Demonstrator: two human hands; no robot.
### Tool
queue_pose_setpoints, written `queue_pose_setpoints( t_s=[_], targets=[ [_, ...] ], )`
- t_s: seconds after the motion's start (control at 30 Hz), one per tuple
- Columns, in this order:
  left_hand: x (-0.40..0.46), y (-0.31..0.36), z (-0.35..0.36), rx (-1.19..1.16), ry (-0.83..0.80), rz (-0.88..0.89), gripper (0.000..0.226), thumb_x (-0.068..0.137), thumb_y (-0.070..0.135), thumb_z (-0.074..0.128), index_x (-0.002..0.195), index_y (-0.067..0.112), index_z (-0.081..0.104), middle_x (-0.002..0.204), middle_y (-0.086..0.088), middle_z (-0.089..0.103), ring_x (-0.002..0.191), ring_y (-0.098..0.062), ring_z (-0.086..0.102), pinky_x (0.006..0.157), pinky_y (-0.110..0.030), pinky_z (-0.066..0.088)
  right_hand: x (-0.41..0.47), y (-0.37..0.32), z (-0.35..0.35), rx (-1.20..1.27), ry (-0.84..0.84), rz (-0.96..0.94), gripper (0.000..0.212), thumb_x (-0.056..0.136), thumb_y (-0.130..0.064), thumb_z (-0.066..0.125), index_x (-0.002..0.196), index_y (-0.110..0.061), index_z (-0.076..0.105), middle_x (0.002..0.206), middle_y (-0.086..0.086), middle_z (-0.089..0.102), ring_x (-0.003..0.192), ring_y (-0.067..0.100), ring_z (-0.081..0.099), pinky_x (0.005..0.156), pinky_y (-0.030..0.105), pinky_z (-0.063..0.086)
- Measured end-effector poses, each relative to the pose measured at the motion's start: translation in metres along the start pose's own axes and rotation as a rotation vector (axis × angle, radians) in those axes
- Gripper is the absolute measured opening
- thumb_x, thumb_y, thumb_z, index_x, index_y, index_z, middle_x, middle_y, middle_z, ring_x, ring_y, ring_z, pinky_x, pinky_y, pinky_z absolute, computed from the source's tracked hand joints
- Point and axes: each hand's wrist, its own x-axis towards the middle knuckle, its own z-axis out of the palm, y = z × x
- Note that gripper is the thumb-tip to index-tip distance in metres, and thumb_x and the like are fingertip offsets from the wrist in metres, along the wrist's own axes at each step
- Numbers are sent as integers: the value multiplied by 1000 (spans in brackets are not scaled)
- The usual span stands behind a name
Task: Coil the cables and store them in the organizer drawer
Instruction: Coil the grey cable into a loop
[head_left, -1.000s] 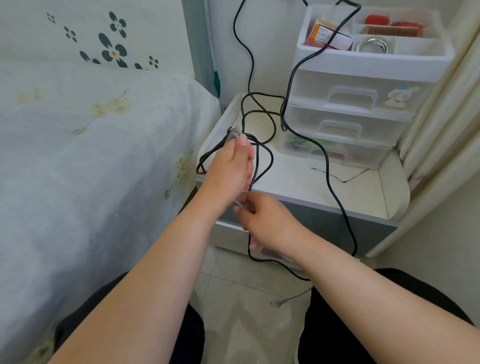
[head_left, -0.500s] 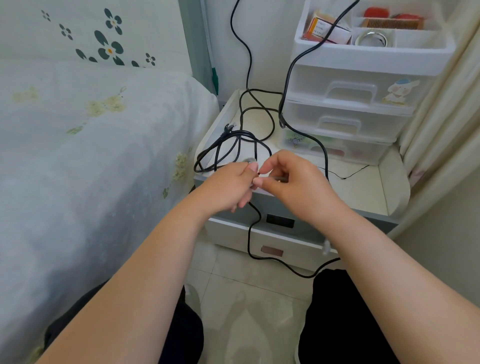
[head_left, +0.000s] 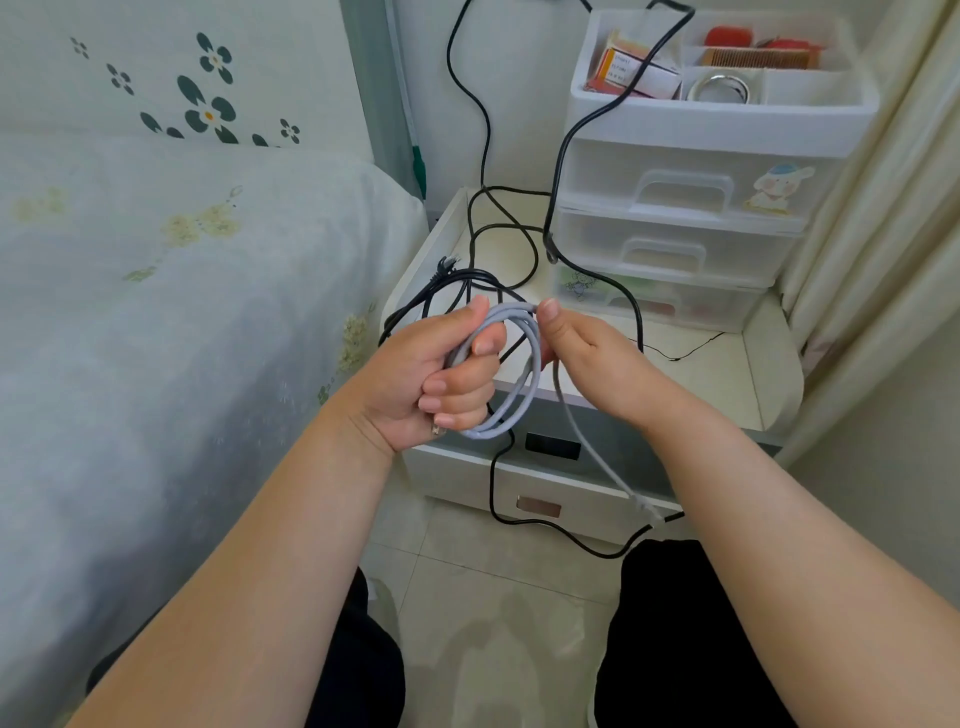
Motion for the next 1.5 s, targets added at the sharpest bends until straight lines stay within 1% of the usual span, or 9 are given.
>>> queue_pose_setpoints(
  t_s=[0.17,0.27,0.47,0.63,0.8,1.0,1.2,1.33,1.5],
  targets=[
    [3,0,4,-118,54,155,49,101,33,27,77,15,65,38,11,39,28,1,26,31,-14,23,0,-5,22,379,-5,82,50,100,-44,27,76,-10,53,63,7,58,54,15,57,63,34,55],
    [6,0,6,-125,187,274,47,102,29,27,95,11,70,37,10,35,28,0,26,32,-14,21,-3,-5,47,395,-62,209,32,102,-29,31,90,-9,51,65,7,53,46,17,52,57,38,57],
    [11,0,1,-91,480,372,41,104,26,31,133,4,47,44,8,32,38,-5,29,40,-18,30,-11,-3,73,-323,-197,61,26,101,-35,34,109,-14,47,88,6,58,79,27,59,66,36,46],
    [12,2,-3,127,709,396,30,101,18,34,122,10,54,46,6,35,43,-11,45,47,-23,43,-22,1,65,-800,-364,-118,29,97,-16,39,125,-19,47,102,6,54,85,26,52,77,38,38],
    [15,-6,1,531,841,303,31,100,12,24,93,12,54,41,5,39,50,-18,66,50,-26,54,-28,-10,43,-749,-220,-370,23,100,-32,38,112,-27,56,92,-3,53,96,23,52,88,38,31],
    [15,-11,-4,674,766,94,22,100,19,30,84,14,46,57,0,68,52,-22,65,55,-32,54,-20,-13,28,-636,-147,-377,28,95,-46,42,103,-27,61,79,-7,49,88,18,46,82,32,28],
    [10,-13,3,838,616,-94,33,102,24,28,86,8,52,48,-4,61,37,-19,55,40,-23,45,-18,-16,20,-311,-61,-298,29,81,-44,65,82,-18,51,72,-9,51,72,14,47,63,31,37],
    [12,-13,3,564,402,-165,39,93,16,31,56,16,43,42,-2,35,30,-12,21,39,-20,17,-14,-16,17,-73,11,-247,25,77,-32,74,84,-18,53,75,-10,55,69,5,48,68,26,42],
    [9,-9,-4,113,198,-204,47,98,45,33,62,19,46,36,7,28,24,-3,20,33,-15,11,-6,-6,12,155,130,-242,20,85,-32,66,100,-26,55,114,-8,45,94,14,57,81,25,49]
  ],
)
